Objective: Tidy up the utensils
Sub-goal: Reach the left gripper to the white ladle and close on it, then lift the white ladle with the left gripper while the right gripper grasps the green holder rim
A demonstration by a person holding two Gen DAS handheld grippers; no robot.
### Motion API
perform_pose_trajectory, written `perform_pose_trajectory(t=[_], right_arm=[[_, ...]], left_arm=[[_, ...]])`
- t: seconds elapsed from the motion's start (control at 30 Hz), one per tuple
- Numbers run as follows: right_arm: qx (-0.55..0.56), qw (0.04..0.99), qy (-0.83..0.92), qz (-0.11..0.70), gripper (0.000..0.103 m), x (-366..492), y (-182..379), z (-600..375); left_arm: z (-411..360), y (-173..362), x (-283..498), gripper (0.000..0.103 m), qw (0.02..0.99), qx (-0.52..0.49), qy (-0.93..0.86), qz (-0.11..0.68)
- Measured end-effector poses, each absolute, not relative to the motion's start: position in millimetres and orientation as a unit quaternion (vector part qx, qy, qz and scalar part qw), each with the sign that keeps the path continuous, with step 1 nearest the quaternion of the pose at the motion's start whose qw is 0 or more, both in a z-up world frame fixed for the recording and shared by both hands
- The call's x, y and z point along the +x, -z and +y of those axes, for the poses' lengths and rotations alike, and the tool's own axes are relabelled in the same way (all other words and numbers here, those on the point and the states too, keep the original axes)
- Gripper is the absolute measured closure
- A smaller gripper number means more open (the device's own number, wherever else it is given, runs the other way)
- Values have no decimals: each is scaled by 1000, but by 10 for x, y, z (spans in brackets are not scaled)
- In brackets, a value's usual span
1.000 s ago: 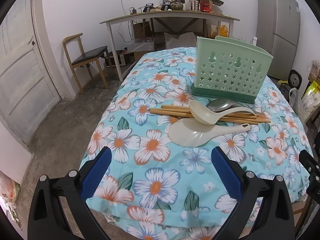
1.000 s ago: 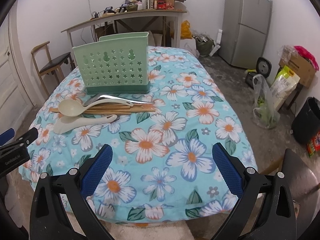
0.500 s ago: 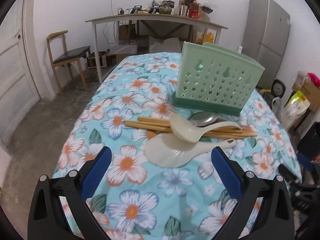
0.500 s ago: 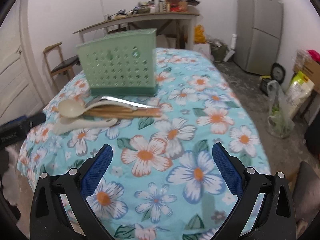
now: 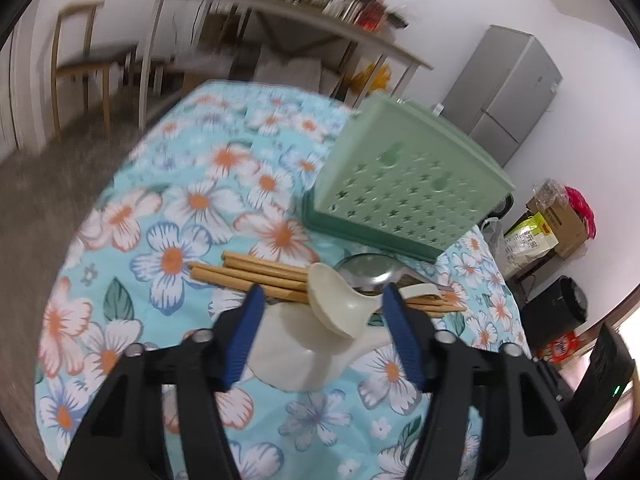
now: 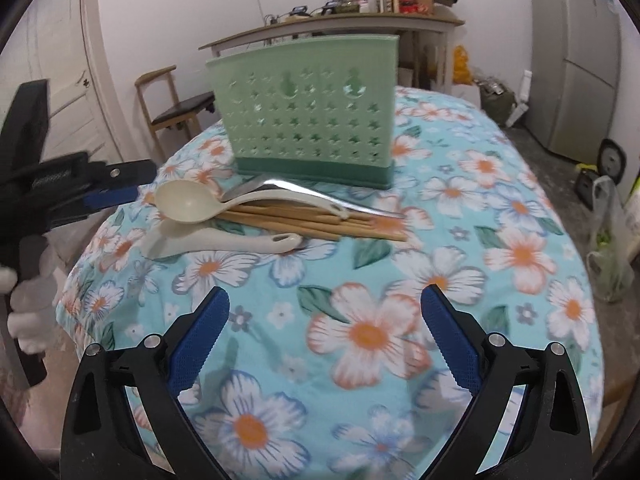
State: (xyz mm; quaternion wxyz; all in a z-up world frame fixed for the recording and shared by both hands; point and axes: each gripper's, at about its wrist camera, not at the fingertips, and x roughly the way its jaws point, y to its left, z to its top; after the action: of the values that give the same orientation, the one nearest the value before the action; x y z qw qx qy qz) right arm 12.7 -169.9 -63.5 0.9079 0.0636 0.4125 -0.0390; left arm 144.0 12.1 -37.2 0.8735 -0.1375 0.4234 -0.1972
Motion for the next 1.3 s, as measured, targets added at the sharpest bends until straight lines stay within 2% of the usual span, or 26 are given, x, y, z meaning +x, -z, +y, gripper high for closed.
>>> perform_pose_trajectory(t=[0.1, 0.3, 0.53, 0.7, 0.83, 1.0, 1.17, 1.3], right_arm=[[63, 905, 33, 419, 11, 194, 682, -1658], [63, 900, 28, 430, 11, 286, 763, -1614], [62, 896, 28, 438, 15, 321, 822, -1599], [62, 896, 32, 438, 21, 321, 819, -1612], [59, 898, 34, 435, 26, 289, 784, -1612], [43, 906, 40, 419, 37, 231, 653, -1633], [-20, 927, 39, 372, 43, 260, 364, -1694], [-116, 934, 16, 337, 52, 491, 211, -1609]], left_arm=[[148, 475, 1587, 62, 856, -150, 199, 453], [169, 615, 1700, 77, 830, -166, 213, 487], [73, 668, 1762, 87, 824, -155, 215, 500], [83, 678, 1774, 99, 825, -169, 217, 494], [120, 608, 1713, 100, 832, -178, 223, 476], [250, 469, 1588, 100, 843, -194, 230, 445], [464, 339, 1470, 100, 861, -197, 212, 418], [674, 284, 1392, 100, 876, -200, 190, 395]])
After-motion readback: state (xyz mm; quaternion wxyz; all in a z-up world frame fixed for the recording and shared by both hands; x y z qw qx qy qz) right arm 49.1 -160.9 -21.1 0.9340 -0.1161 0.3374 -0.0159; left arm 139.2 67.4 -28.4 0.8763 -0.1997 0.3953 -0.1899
